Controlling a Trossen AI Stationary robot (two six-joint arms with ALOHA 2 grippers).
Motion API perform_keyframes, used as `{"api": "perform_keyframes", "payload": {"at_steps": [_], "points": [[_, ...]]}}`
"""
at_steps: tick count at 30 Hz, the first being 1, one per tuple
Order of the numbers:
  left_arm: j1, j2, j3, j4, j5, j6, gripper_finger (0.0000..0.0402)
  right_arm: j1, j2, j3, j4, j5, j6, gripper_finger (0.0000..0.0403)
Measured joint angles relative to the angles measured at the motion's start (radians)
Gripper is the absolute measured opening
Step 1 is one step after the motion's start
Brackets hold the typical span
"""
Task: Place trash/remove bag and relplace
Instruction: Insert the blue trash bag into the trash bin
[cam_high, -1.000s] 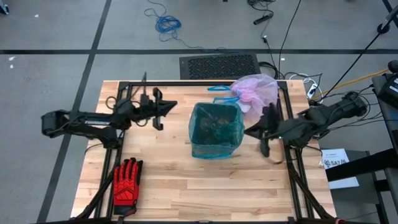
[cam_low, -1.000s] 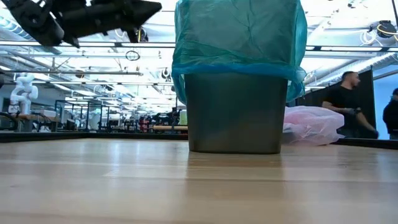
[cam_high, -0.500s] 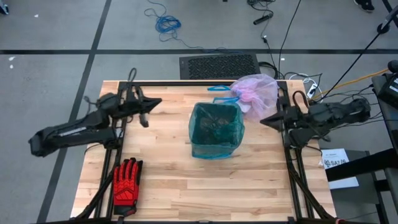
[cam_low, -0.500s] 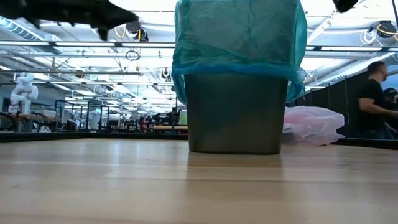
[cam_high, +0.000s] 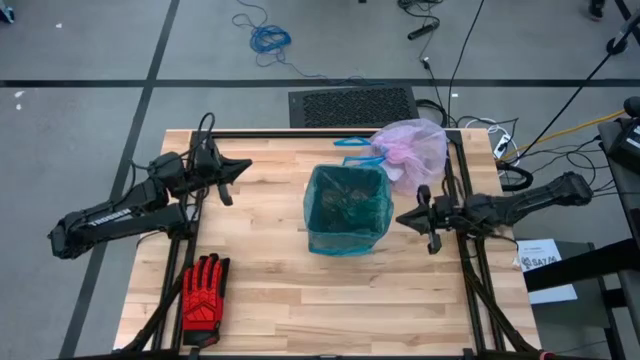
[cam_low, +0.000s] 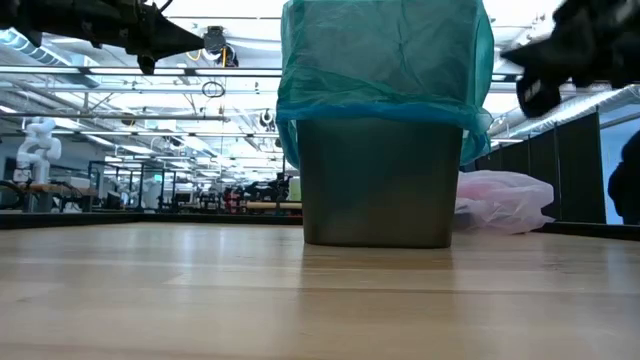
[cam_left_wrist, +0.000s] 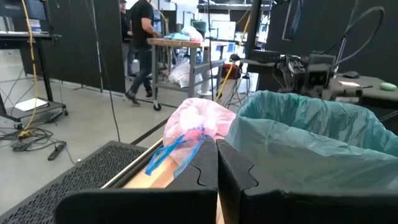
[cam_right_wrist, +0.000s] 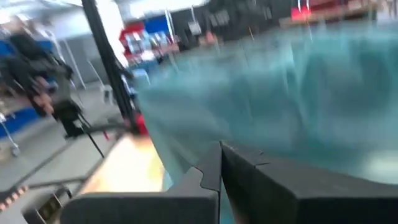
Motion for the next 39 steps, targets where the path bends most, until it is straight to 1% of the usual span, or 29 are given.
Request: {"api": "perform_keyframes", "payload": {"at_steps": [3, 7, 11, 15, 17, 25, 29, 31, 35, 37, 39], "points": [[-0.013, -0.001, -0.001, 0.0, 0.002, 0.0, 0.0, 0.0, 0.039, -0.052, -0.003, 0.029, 0.028, 0.0], [-0.041, -0.022, -0.001, 0.0, 0.003, 0.0, 0.0, -0.002, 0.099, -0.066, 0.014, 0.072, 0.003, 0.0], [-0.066, -0.026, -0.001, -0.004, 0.003, 0.0, 0.0, -0.002, 0.161, -0.066, 0.081, 0.076, -0.025, 0.0], [-0.092, -0.025, -0.001, -0.045, 0.005, -0.001, 0.0, -0.008, 0.243, -0.066, 0.145, 0.076, -0.05, 0.0], [-0.107, -0.024, -0.001, -0.059, 0.002, -0.009, 0.0, -0.022, 0.291, -0.066, 0.181, 0.071, -0.057, 0.0], [-0.137, -0.032, -0.001, -0.066, -0.035, -0.026, 0.0, -0.106, 0.505, -0.065, 0.32, -0.008, -0.097, 0.0], [-0.137, -0.032, -0.001, -0.071, -0.053, -0.026, 0.0, -0.142, 0.603, -0.065, 0.359, -0.054, -0.096, 0.0], [-0.137, -0.032, -0.001, -0.075, -0.054, -0.026, 0.0, -0.149, 0.642, -0.065, 0.369, -0.06, -0.096, 0.0], [-0.137, -0.032, -0.001, -0.096, -0.054, -0.027, 0.0, -0.146, 0.664, -0.066, 0.431, -0.072, -0.087, 0.0], [-0.137, -0.032, -0.001, -0.101, -0.054, -0.027, 0.0, -0.133, 0.649, -0.065, 0.504, -0.083, -0.08, 0.0], [-0.137, -0.032, -0.001, -0.101, -0.054, -0.027, 0.0, -0.113, 0.624, -0.065, 0.542, -0.086, -0.077, 0.0]]}}
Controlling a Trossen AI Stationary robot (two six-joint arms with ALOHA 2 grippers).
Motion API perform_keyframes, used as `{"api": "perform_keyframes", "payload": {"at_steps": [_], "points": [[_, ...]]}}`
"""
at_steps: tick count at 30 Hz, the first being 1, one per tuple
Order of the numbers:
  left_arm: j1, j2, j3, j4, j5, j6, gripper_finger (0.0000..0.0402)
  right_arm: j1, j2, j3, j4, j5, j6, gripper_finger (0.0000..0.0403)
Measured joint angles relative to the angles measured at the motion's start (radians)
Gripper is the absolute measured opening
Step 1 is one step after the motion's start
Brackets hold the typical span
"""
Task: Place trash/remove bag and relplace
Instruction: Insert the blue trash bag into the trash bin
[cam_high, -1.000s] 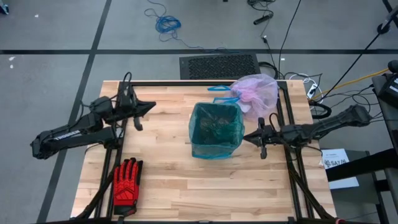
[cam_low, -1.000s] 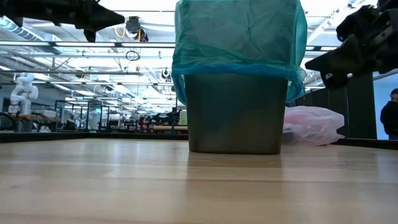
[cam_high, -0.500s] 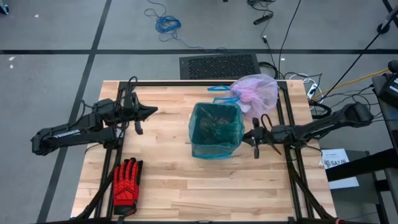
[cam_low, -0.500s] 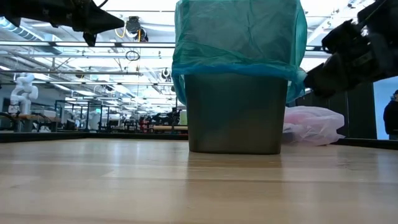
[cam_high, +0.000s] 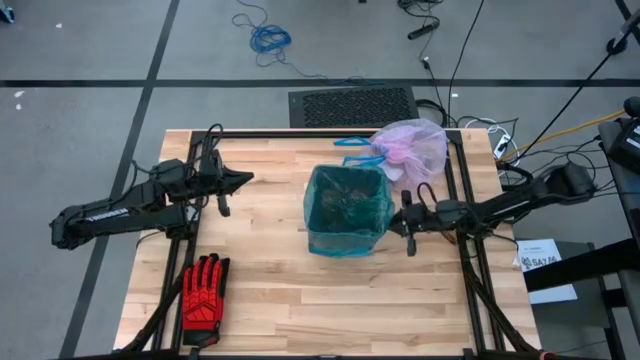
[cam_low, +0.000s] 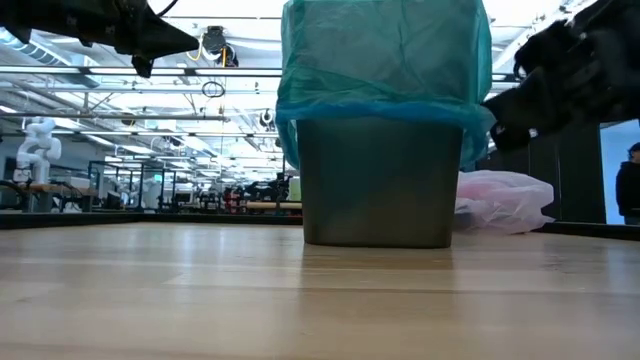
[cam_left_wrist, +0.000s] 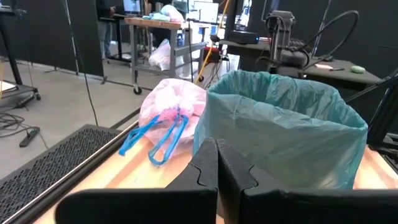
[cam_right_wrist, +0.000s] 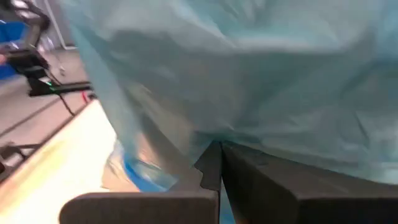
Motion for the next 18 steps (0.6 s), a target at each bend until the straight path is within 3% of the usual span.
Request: {"api": "perform_keyframes", "payload": {"at_steps": [10, 14, 18], "points": [[0.0, -0.115, -0.001, -0.2, -0.028, -0.001, 0.0, 0.075, -0.211, 0.006, -0.077, 0.041, 0.0, 0.0], [0.0, -0.175, -0.001, -0.207, -0.065, 0.0, 0.0, 0.073, -0.306, 0.082, -0.342, 0.041, -0.014, 0.0], [0.0, -0.212, -0.001, -0.215, -0.084, 0.0, 0.0, 0.051, -0.378, 0.253, -0.747, 0.037, -0.08, 0.0]]}}
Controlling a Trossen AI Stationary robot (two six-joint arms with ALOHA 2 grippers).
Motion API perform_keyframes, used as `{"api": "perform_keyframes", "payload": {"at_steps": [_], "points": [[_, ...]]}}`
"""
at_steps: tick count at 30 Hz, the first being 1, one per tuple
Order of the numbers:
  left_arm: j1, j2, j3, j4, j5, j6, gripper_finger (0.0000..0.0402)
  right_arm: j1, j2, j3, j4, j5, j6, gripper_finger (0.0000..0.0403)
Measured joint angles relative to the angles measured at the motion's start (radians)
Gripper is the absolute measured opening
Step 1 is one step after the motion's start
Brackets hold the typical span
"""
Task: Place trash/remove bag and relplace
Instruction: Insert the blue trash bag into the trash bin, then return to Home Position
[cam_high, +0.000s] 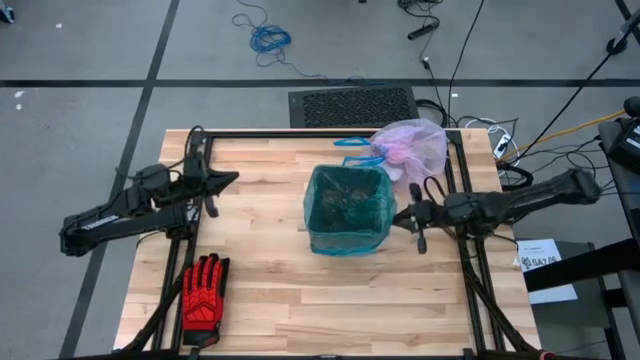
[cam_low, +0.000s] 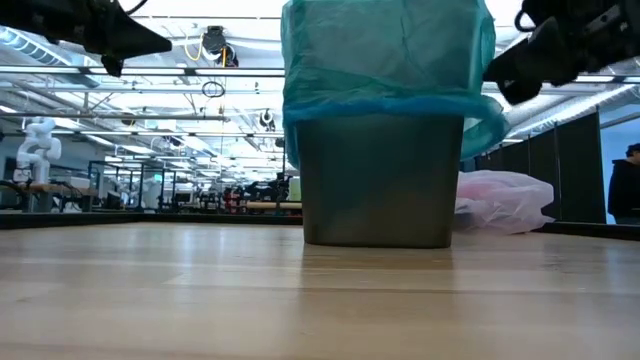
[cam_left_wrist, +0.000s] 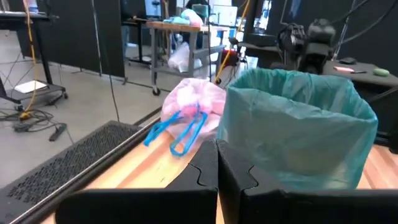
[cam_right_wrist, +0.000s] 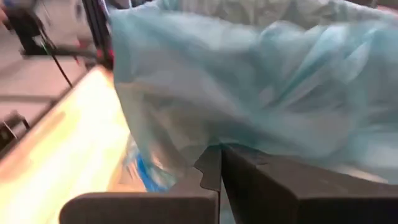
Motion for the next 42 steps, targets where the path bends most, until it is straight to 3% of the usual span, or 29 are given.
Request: {"api": "perform_keyframes", "payload": {"at_steps": [3, 6, 11, 16, 19, 24, 31, 35, 42], "points": [[0.0, -0.007, -0.023, -0.003, -0.002, -0.016, 0.0, -0.028, -0.05, 0.102, -0.232, -0.001, -0.031, 0.0], [0.0, -0.007, -0.105, 0.07, -0.011, -0.04, 0.0, -0.055, -0.128, 0.103, -0.32, 0.0, -0.011, 0.0], [0.0, -0.01, -0.248, 0.288, -0.006, -0.061, 0.0, -0.071, -0.333, -0.066, -0.245, 0.029, 0.03, 0.0], [0.0, -0.037, -0.259, 0.265, -0.007, -0.045, 0.0, -0.071, -0.544, -0.231, -0.155, 0.031, 0.037, 0.0], [0.0, -0.057, -0.26, 0.193, -0.006, -0.036, 0.0, -0.071, -0.613, -0.238, -0.158, 0.026, 0.001, 0.0], [0.0, -0.101, -0.26, 0.11, -0.02, -0.001, 0.0, -0.071, -0.622, -0.213, -0.264, 0.054, -0.033, 0.0], [0.0, -0.169, -0.26, -0.033, -0.106, 0.006, 0.0, -0.071, -0.602, -0.212, -0.253, 0.111, -0.018, 0.0], [0.0, -0.206, -0.286, -0.036, -0.112, 0.001, 0.0, -0.071, -0.601, -0.212, -0.248, 0.178, -0.053, 0.0], [0.0, -0.206, -0.311, -0.047, -0.126, 0.001, 0.0, -0.071, -0.602, -0.212, -0.247, 0.182, -0.042, 0.0]]}}
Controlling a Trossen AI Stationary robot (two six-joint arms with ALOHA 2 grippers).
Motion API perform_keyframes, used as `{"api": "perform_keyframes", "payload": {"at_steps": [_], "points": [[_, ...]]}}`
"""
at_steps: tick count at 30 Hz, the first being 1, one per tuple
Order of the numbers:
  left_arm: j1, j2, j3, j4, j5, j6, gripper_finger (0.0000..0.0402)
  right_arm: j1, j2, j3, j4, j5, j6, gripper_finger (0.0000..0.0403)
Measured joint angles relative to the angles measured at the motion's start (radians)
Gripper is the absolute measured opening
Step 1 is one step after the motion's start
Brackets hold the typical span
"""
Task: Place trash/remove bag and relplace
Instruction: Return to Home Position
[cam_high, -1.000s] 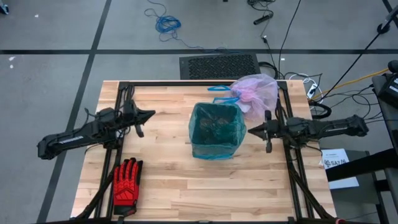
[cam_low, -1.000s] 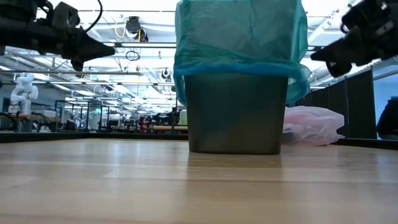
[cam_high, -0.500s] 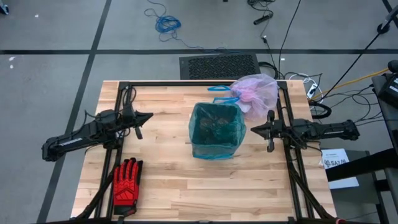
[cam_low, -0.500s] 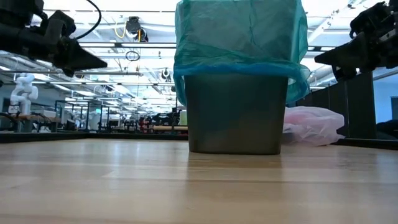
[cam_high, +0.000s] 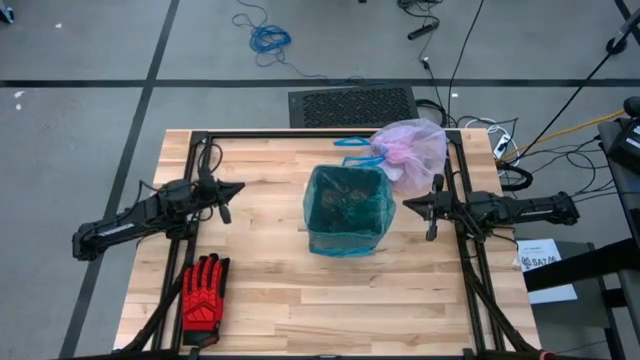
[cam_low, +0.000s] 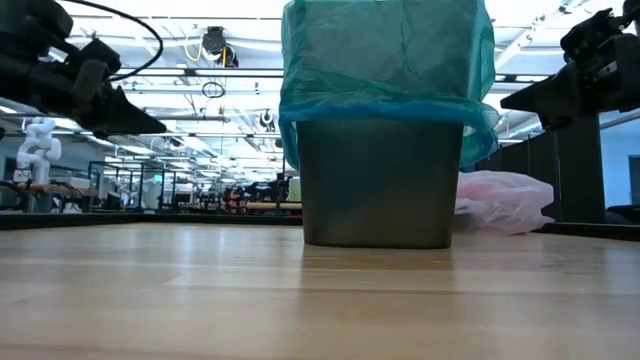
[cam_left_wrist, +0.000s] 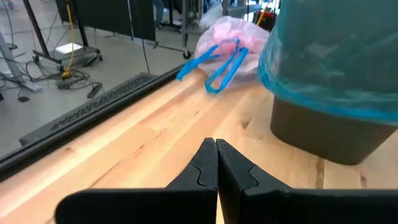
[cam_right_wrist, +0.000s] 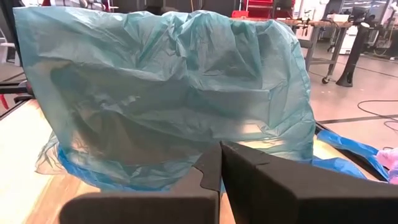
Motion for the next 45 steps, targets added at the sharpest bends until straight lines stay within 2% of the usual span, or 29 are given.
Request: {"api": "perform_keyframes", "payload": {"at_steps": [9, 12, 16, 25, 45], "points": [[0.0, 0.0, 0.0, 0.069, 0.0, 0.053, 0.0, 0.0, 0.0, 0.0, -0.001, -0.004, 0.027, 0.0], [0.0, 0.0, -0.001, 0.098, 0.029, 0.051, 0.0, 0.0, 0.0, 0.0, -0.001, -0.008, 0.05, 0.0], [0.0, 0.0, -0.098, 0.341, 0.101, 0.013, 0.0, 0.001, 0.0, 0.0, -0.002, -0.009, 0.065, 0.0], [0.0, 0.025, -0.097, 0.344, 0.096, 0.076, 0.0, 0.001, 0.001, 0.0, -0.003, -0.009, 0.052, 0.0], [0.0, 0.026, -0.097, 0.343, 0.093, 0.078, 0.0, 0.001, 0.001, 0.0, -0.002, -0.009, 0.098, 0.0]]}}
